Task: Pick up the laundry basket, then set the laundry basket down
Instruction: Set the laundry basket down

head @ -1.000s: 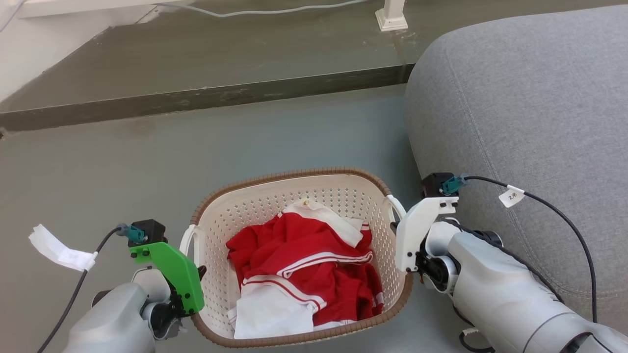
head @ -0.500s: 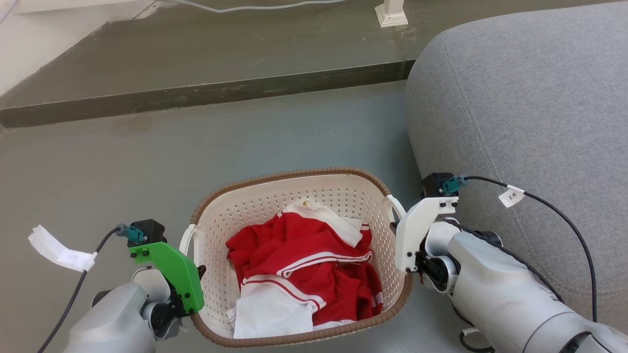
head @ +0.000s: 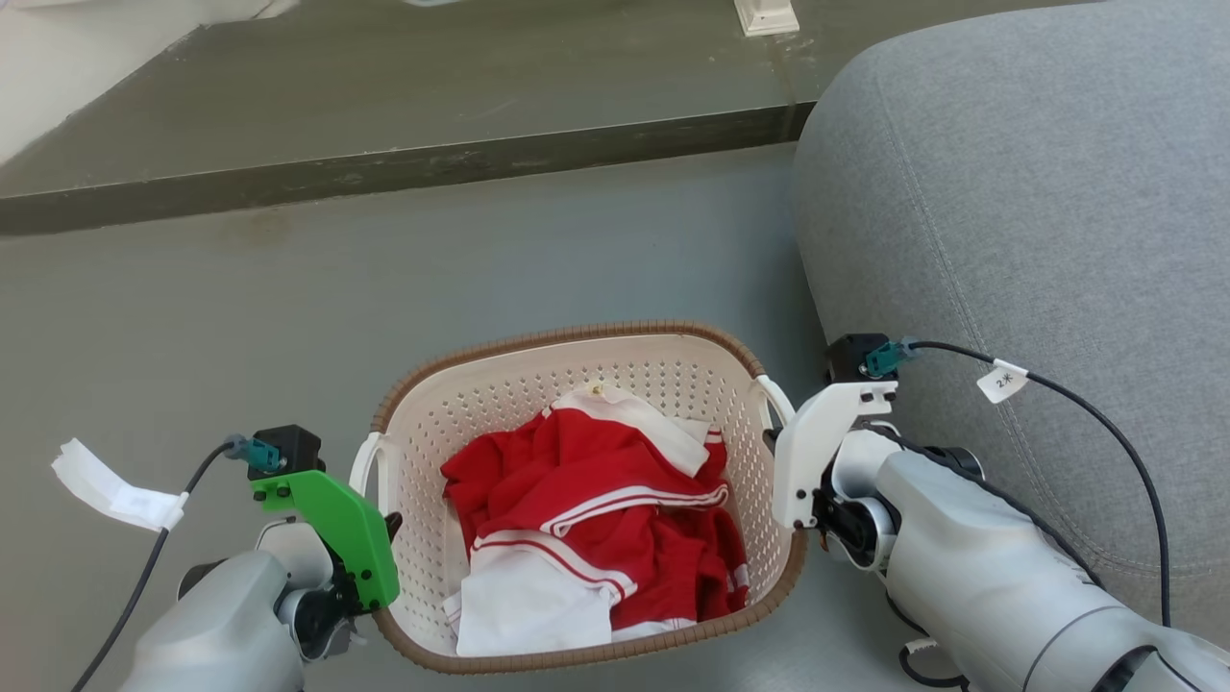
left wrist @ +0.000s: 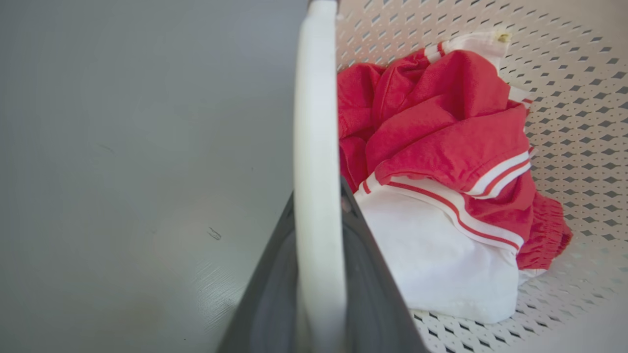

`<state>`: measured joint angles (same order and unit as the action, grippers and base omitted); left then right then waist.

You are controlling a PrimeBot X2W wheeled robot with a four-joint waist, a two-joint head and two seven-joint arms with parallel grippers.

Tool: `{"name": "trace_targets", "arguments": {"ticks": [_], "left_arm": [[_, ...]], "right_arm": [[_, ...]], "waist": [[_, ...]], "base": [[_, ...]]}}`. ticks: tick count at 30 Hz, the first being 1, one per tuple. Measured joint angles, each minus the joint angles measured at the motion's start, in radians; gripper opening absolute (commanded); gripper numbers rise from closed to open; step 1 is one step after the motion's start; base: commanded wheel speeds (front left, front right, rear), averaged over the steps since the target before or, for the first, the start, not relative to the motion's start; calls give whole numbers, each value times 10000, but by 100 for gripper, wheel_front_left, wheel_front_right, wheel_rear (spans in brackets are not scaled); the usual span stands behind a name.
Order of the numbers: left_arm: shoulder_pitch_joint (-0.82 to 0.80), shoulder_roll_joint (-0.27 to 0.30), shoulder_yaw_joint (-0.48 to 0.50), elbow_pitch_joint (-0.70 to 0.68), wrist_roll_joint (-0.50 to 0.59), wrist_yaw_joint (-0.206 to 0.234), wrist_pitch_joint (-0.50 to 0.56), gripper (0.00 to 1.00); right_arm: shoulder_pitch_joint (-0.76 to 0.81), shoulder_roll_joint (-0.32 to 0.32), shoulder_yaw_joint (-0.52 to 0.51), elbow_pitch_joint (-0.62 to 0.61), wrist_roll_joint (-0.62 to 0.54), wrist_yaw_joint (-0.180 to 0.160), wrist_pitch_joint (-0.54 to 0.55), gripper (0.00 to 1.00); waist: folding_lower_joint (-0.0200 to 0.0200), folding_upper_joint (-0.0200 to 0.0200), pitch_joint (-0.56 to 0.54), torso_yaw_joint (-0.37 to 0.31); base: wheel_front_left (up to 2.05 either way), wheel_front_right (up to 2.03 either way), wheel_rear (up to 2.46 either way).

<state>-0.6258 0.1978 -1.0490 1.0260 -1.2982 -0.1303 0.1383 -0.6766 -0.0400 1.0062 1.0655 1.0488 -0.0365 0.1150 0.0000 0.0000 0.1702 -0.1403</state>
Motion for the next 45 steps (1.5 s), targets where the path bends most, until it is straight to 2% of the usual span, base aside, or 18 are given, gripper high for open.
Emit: {"name": "trace_targets", "arguments": {"ticks": [7,17,30,45], "left_arm": [[-162,63,-96,-81,2,0,-174,0],[-383,382,10,-391,4,0,-821,0],[-879,855,140,-1068,27,0,-1854,0],[-1480,1522,123,-2004,184,2,-2940,0]], "right_arm": [[-134,-17,56,-35,77,-21,-188,0],[-339,-8,169,-364,84,-259,-842,0],[-800,-27,249,-782,81,-617,-2207,0],[-1289,-23,165,-1112,82,-800,-3496,0]], "waist": [[0,0,189,-19],[0,0,1013,-12],[1,0,2483,-42],[2,0,4513,23]], "base": [[0,0,0],[0,0,0],[0,0,0],[0,0,0]]}}
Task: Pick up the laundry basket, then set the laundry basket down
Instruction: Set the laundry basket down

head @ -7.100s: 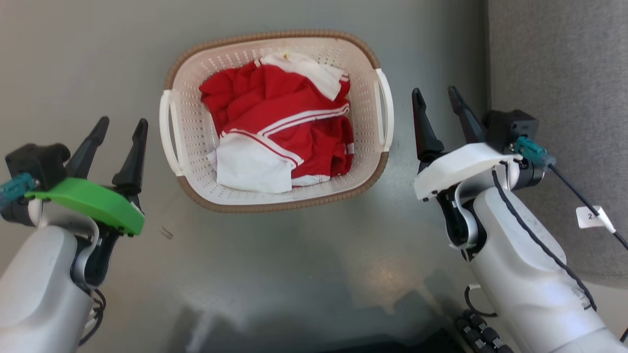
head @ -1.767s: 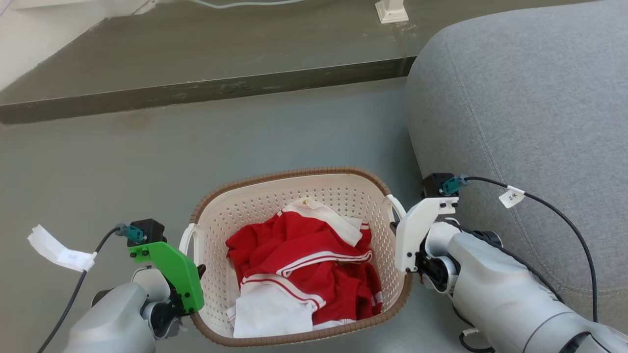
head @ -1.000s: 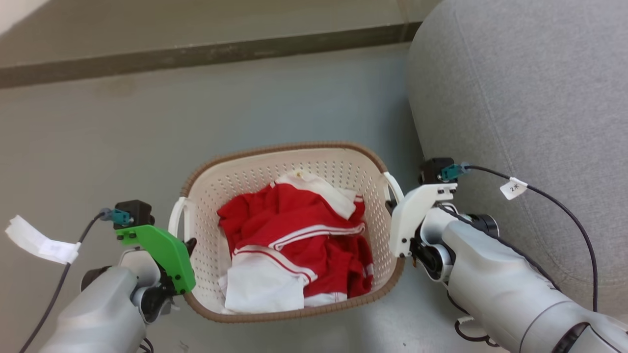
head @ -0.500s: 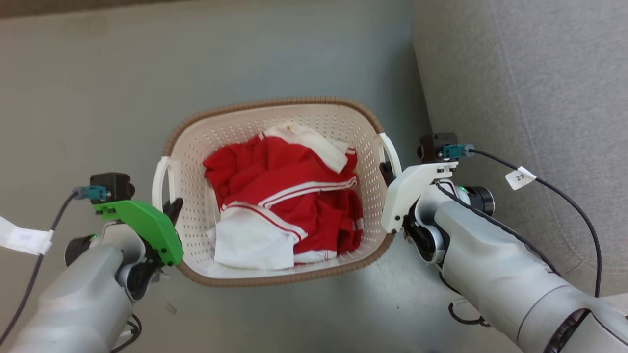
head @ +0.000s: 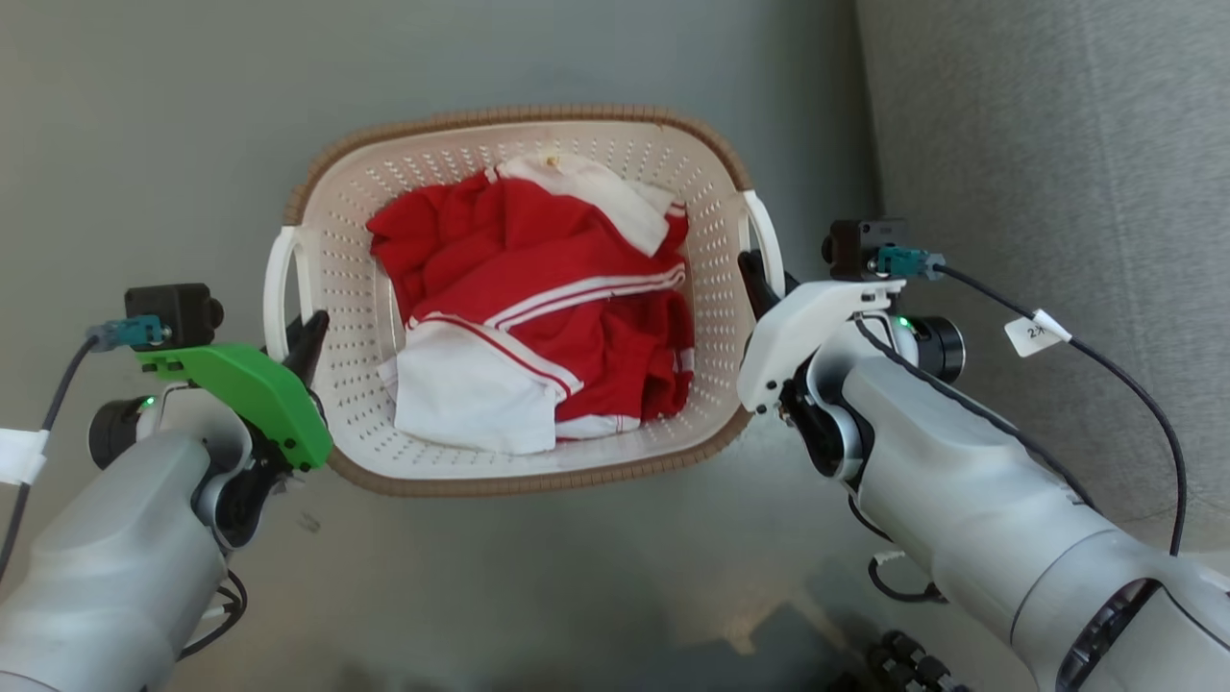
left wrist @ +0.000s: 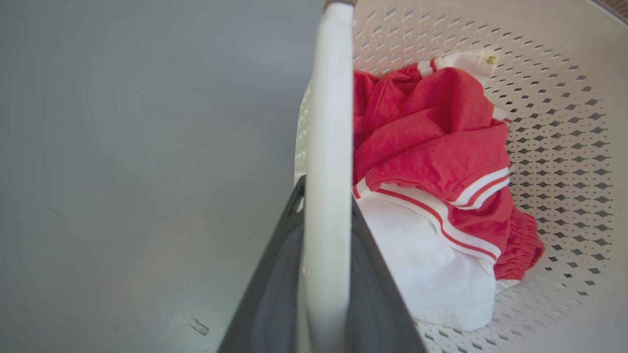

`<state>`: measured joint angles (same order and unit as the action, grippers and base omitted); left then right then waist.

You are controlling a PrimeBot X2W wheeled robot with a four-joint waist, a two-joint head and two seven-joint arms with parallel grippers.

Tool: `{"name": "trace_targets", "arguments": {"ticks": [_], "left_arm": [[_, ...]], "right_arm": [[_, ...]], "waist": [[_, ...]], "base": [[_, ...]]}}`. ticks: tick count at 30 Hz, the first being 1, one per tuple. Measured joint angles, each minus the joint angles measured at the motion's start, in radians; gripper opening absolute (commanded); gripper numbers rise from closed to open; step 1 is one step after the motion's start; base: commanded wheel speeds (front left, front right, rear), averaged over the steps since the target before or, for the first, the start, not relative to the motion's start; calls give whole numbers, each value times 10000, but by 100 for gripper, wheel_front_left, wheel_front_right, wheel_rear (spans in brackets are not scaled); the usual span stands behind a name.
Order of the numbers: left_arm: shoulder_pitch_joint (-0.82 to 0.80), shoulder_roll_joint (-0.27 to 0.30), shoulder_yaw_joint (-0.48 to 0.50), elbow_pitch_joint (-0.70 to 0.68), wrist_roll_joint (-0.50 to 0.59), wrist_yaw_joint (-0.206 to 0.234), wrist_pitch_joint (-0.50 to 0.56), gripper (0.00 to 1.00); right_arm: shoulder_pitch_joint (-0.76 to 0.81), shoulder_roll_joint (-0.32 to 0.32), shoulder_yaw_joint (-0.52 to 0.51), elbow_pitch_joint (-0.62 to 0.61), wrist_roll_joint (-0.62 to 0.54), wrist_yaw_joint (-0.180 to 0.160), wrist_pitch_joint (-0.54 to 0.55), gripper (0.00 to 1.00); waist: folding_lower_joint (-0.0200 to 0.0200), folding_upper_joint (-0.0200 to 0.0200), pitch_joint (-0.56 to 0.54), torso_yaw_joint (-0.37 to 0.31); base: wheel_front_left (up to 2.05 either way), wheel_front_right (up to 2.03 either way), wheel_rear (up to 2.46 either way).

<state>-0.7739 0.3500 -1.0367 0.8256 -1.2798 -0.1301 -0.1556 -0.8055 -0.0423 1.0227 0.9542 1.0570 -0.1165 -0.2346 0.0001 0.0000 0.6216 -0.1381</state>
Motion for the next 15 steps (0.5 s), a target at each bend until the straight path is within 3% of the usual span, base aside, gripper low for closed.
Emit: {"name": "trace_targets", "arguments": {"ticks": [15], "left_arm": [[-685,635,19,-826,107,35,-667,0]], "right_arm": [[-930,-54,-194,-364,-127,-98,-217,0]], "waist": [[0,0,1825,244]], "base": [[0,0,0]]}}
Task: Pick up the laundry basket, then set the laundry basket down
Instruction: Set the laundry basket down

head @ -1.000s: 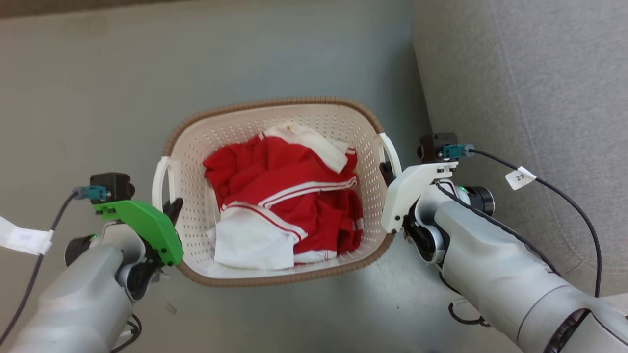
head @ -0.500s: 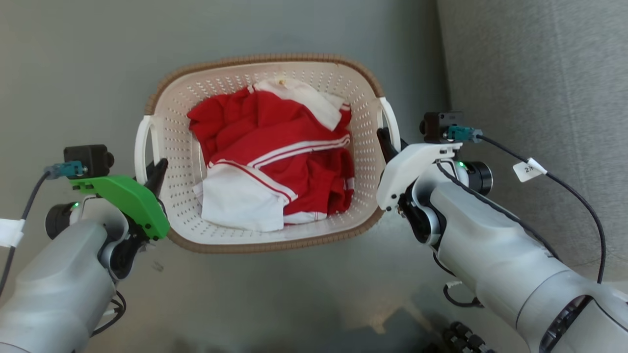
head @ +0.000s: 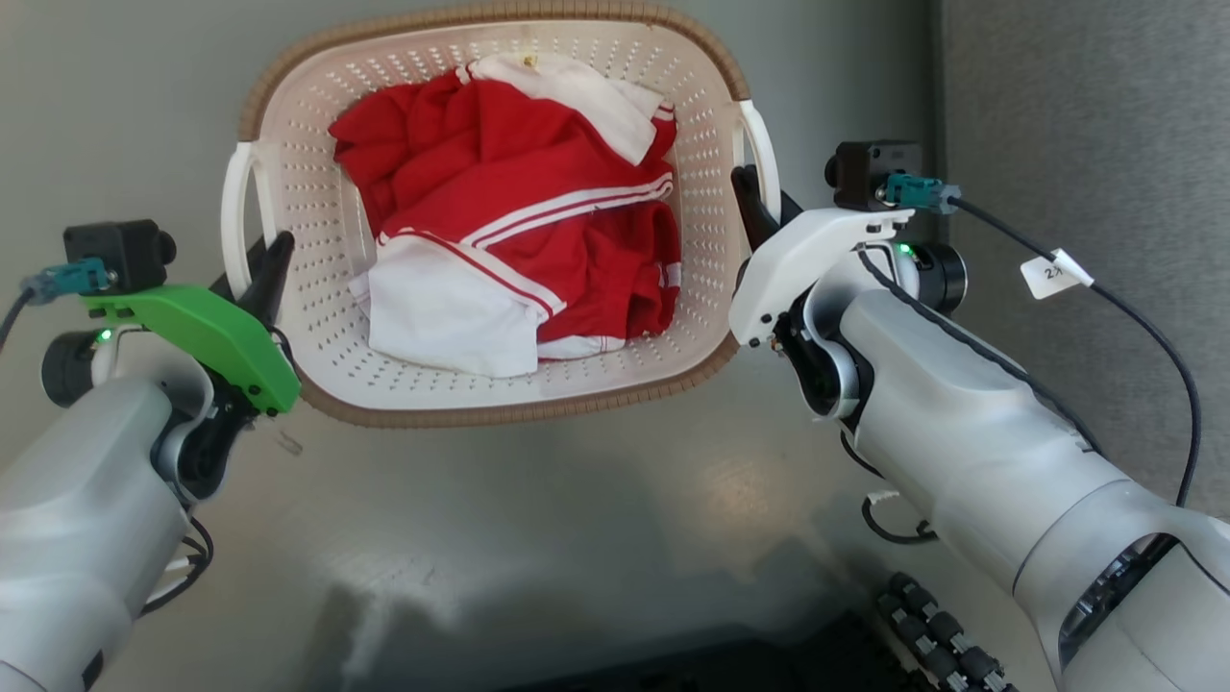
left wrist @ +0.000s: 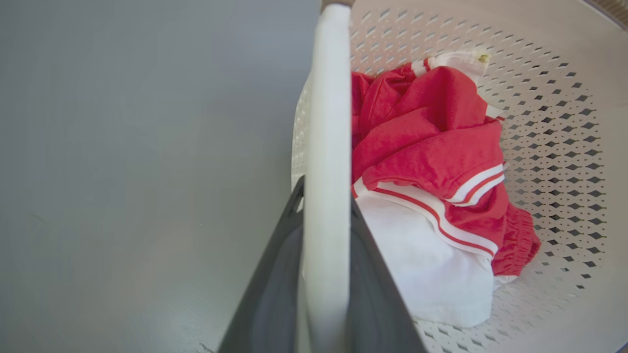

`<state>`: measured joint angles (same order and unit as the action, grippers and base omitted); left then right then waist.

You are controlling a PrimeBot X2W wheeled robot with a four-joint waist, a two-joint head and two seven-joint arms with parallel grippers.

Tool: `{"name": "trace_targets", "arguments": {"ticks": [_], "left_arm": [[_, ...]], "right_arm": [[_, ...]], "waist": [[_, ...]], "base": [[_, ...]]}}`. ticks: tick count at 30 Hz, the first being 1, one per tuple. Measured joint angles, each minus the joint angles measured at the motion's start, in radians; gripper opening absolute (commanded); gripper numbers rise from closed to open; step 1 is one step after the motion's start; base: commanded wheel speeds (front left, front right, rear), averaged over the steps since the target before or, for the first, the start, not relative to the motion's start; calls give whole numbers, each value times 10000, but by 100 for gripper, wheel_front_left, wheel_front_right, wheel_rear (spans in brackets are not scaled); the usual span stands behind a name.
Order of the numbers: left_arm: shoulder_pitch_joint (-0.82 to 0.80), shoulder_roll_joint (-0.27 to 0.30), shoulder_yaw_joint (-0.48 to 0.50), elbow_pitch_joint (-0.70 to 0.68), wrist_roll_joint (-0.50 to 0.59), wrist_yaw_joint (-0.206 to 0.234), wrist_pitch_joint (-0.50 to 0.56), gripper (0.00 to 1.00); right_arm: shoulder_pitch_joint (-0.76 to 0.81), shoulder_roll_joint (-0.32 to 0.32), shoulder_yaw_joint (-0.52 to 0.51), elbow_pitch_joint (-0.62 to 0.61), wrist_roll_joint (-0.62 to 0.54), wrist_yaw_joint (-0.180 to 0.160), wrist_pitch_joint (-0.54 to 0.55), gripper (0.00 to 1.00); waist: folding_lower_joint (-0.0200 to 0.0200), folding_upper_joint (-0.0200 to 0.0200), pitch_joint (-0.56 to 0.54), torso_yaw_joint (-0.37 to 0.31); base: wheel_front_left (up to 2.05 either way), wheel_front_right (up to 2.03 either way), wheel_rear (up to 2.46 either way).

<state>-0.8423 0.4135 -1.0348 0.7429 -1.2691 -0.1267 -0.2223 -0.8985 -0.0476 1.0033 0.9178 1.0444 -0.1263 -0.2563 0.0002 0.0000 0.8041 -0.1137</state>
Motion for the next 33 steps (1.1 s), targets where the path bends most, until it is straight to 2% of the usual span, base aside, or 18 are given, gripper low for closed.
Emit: {"name": "trace_targets", "arguments": {"ticks": [10,24,33], "left_arm": [[-479,487,307,-479,265,36,-255,0],[-712,606,679,-995,556,36,-261,0],[-707,591,765,-1116,817,36,-255,0]], "right_arm": [[-378,65,-1118,-662,-844,-2,6,0],[-341,192,-2550,-800,-1941,17,17,0],[-47,219,-2995,-888,-2366,27,15,0]], "waist": [[0,0,1072,39],[-1,0,1809,-108],[-1,0,1941,-70]], "base": [[0,0,0],[0,0,0],[0,0,0]]}}
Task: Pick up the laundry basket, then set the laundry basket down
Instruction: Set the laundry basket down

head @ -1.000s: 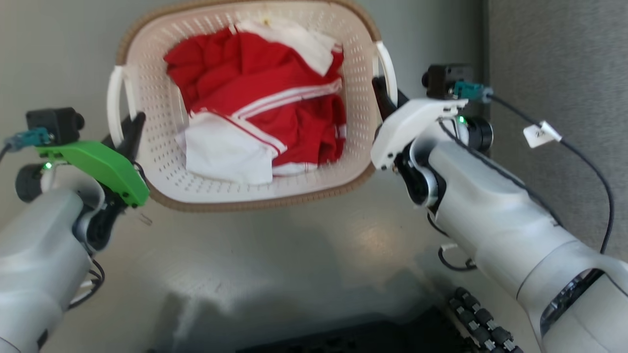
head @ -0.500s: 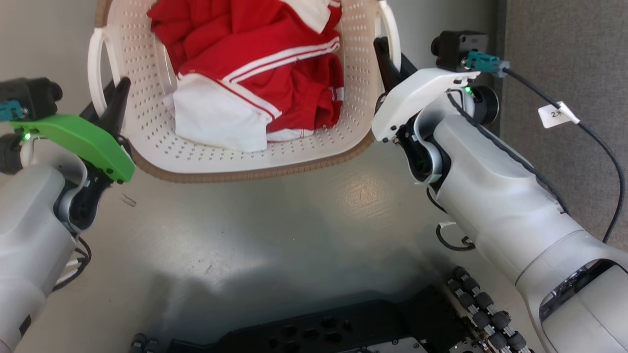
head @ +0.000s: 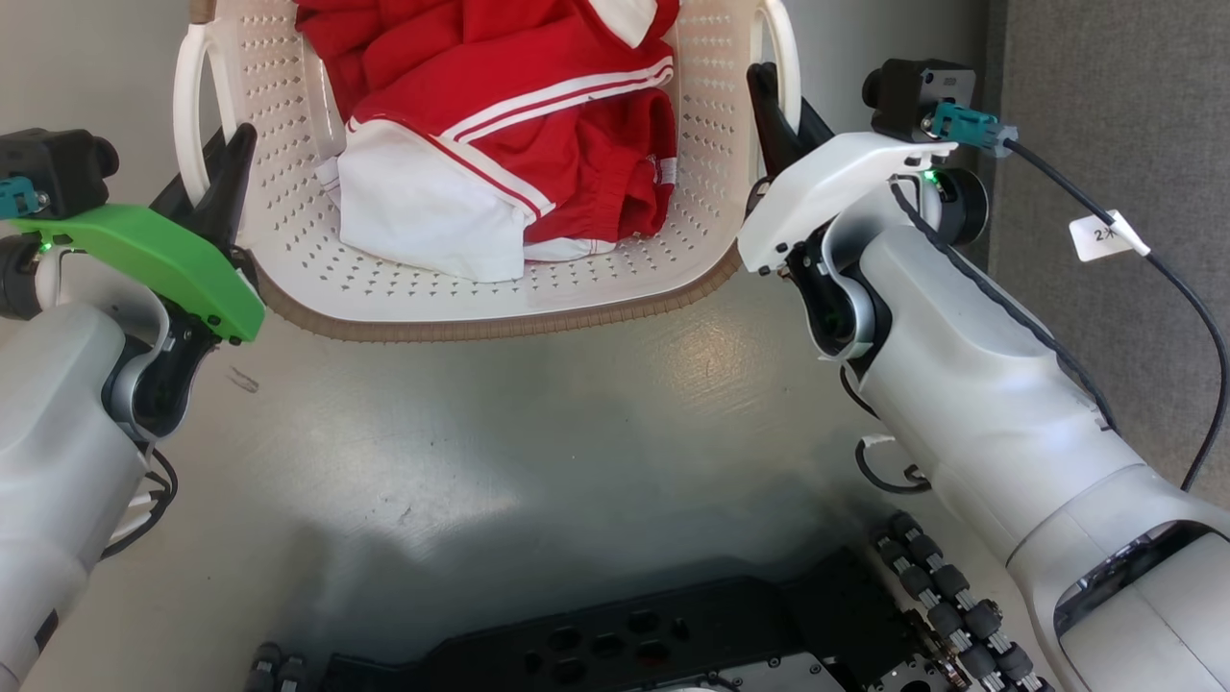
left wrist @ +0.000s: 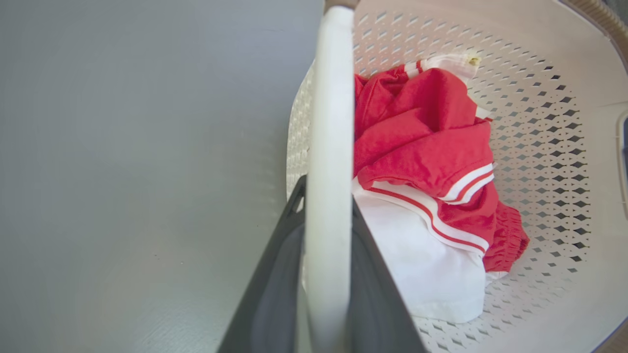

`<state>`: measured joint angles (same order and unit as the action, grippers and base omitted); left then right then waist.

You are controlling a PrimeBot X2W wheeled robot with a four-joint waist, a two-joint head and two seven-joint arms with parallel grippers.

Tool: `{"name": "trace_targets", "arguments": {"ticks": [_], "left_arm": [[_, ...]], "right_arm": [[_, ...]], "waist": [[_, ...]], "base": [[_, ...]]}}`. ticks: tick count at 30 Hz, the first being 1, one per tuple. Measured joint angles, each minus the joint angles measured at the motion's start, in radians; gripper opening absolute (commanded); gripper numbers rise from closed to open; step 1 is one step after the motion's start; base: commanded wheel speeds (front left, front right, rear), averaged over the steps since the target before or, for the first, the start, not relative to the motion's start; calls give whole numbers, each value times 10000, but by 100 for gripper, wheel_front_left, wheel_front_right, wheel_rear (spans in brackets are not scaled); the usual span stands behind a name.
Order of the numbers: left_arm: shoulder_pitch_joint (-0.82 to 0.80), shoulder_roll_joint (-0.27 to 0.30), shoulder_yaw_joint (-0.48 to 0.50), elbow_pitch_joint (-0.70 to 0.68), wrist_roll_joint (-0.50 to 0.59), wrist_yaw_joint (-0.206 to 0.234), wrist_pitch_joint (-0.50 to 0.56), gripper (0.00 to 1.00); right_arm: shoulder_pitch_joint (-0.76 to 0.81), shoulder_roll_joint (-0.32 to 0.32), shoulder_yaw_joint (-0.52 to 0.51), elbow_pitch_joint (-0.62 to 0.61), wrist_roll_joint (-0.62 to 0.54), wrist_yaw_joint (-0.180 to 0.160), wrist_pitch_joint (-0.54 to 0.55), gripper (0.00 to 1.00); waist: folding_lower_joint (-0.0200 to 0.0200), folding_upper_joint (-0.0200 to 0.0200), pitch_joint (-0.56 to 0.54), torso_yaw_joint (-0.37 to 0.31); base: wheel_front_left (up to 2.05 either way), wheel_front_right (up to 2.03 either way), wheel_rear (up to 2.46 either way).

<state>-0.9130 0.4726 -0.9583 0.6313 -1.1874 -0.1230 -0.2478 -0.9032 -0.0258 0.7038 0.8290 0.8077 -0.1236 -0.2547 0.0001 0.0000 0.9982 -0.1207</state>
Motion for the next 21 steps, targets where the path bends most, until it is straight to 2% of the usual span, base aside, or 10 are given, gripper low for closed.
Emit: {"name": "trace_targets", "arguments": {"ticks": [3,4,5,6,7,8,12,21], "left_arm": [[7,-17,54,-21,109,0,4,0],[12,-29,67,-21,153,0,6,0],[15,-38,73,-21,211,0,6,0],[16,-48,75,-27,234,0,6,13],[16,-50,75,-27,236,0,-4,82],[16,-42,71,-21,245,0,-12,100],[29,132,42,4,291,-38,-12,100],[148,121,-54,23,291,-84,-36,100]], "right_arm": [[90,6,-117,-44,-96,2,0,0],[120,8,-142,-44,-96,2,0,4],[143,10,-157,-21,-96,2,0,29],[157,12,-173,8,-98,2,0,92],[187,12,-178,29,-104,4,4,100],[250,4,-213,35,-128,4,4,100],[424,-301,-393,146,-174,-10,2,100],[481,-322,-514,65,-360,-13,2,100]], "waist": [[0,0,16,22],[0,0,17,29],[0,0,17,36],[0,0,13,43],[0,0,9,50],[0,0,3,57],[0,0,-28,84],[-1,0,-131,126]], "base": [[0,0,0],[0,0,0],[0,0,0],[0,0,0],[0,0,0],[0,0,0],[0,0,0],[0,0,0]]}}
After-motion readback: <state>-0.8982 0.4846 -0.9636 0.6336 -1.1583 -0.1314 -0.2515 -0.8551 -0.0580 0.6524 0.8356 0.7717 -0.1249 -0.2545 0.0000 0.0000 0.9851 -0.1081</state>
